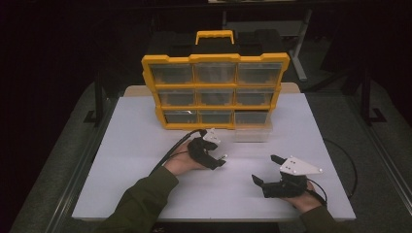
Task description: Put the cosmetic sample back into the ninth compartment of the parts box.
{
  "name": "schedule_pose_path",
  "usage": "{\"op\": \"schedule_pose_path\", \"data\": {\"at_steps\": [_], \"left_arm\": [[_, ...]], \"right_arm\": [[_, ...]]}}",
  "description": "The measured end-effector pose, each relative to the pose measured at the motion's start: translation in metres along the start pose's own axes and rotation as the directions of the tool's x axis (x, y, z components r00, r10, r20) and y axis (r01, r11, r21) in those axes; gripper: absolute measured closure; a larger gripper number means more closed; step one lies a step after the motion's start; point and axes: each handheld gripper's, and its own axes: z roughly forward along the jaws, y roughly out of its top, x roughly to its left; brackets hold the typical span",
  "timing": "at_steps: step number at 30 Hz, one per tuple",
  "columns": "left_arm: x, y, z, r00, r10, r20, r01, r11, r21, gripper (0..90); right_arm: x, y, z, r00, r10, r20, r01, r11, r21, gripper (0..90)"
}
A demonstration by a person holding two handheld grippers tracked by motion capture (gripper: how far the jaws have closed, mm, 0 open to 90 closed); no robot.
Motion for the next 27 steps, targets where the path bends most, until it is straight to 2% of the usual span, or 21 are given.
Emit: {"op": "schedule_pose_path", "data": {"at_steps": [2, 3, 4, 8, 9, 10, 12, 17, 19, 21, 22, 23, 24, 27], "left_arm": [[0.0001, 0.0001, -0.0008, 1.0, 0.0, 0.005, 0.0, 1.0, -0.002, 38.6], [0.0004, 0.0006, -0.0009, 1.0, 0.003, 0.006, -0.003, 1.0, -0.003, 38.6], [0.0027, 0.0013, -0.0035, 0.9991, 0.042, 0.003, -0.042, 0.9986, 0.031, 40.0], [0.002, 0.002, -0.0041, 0.9991, 0.042, 0.012, -0.042, 0.9987, 0.028, 47.8], [0.0026, 0.0027, -0.0044, 0.998, 0.061, 0.013, -0.061, 0.9977, 0.029, 49.9], [0.0023, 0.003, -0.0045, 0.9978, 0.064, 0.013, -0.065, 0.9975, 0.029, 51.3], [-0.0018, 0.0027, -0.0011, 0.9999, 0.008, 0.015, -0.008, 0.9999, -0.014, 53.5], [-0.0021, 0.0031, -0.0006, 0.9998, 0.009, 0.019, -0.009, 0.9998, -0.017, 59.8], [0.0017, 0.0039, -0.0033, 0.9976, 0.064, 0.024, -0.065, 0.9976, 0.025, 62.3], [0.0003, 0.0038, -0.0018, 0.9985, 0.047, 0.027, -0.047, 0.9988, 0.012, 64.5], [-0.0024, 0.0036, 0.0005, 0.9995, 0.007, 0.032, -0.007, 0.9998, -0.018, 65.7], [-0.0022, 0.0037, 0.0006, 0.9994, 0.009, 0.033, -0.009, 0.9998, -0.016, 66.7], [0.0014, 0.0044, -0.0022, 0.9976, 0.061, 0.034, -0.062, 0.9977, 0.027, 67.4], [0.0009, 0.0048, -0.0015, 0.9976, 0.062, 0.032, -0.063, 0.9977, 0.027, 70.4]], "right_arm": [[0.0, -0.0001, 0.0002, 1.0, -0.001, 0.0, 0.001, 1.0, 0.0, 5.2], [0.0, -0.0001, 0.0002, 1.0, -0.001, 0.0, 0.001, 1.0, 0.0, 5.2], [0.0001, 0.0, 0.0002, 1.0, 0.0, 0.0, 0.0, 1.0, 0.0, 5.2], [0.0001, -0.0001, 0.0001, 1.0, -0.001, 0.0, 0.001, 1.0, 0.0, 5.2], [0.0, -0.0001, 0.0002, 1.0, -0.001, 0.0, 0.001, 1.0, -0.001, 5.2], [0.0, -0.0001, 0.0003, 1.0, -0.001, -0.001, 0.001, 1.0, -0.001, 5.2], [0.0002, -0.0002, 0.0004, 1.0, -0.002, -0.001, 0.002, 1.0, -0.001, 5.3], [0.0002, 0.0, 0.0003, 1.0, 0.0, -0.001, 0.0, 1.0, -0.001, 5.5], [0.0003, 0.0, 0.0003, 1.0, 0.0, -0.001, 0.0, 1.0, -0.001, 5.4], [0.0004, 0.0, 0.0003, 1.0, -0.001, -0.003, 0.001, 1.0, -0.002, 5.5], [0.0004, 0.0, 0.0003, 1.0, -0.001, -0.002, 0.001, 1.0, -0.001, 5.5], [0.0004, 0.0, 0.0004, 1.0, 0.0, -0.002, 0.0, 1.0, -0.001, 5.5], [0.0004, 0.0, 0.0004, 1.0, 0.0, -0.002, 0.0, 1.0, -0.001, 5.5], [0.0002, 0.0001, 0.0002, 1.0, -0.002, -0.002, 0.002, 1.0, -0.002, 5.5]]}}
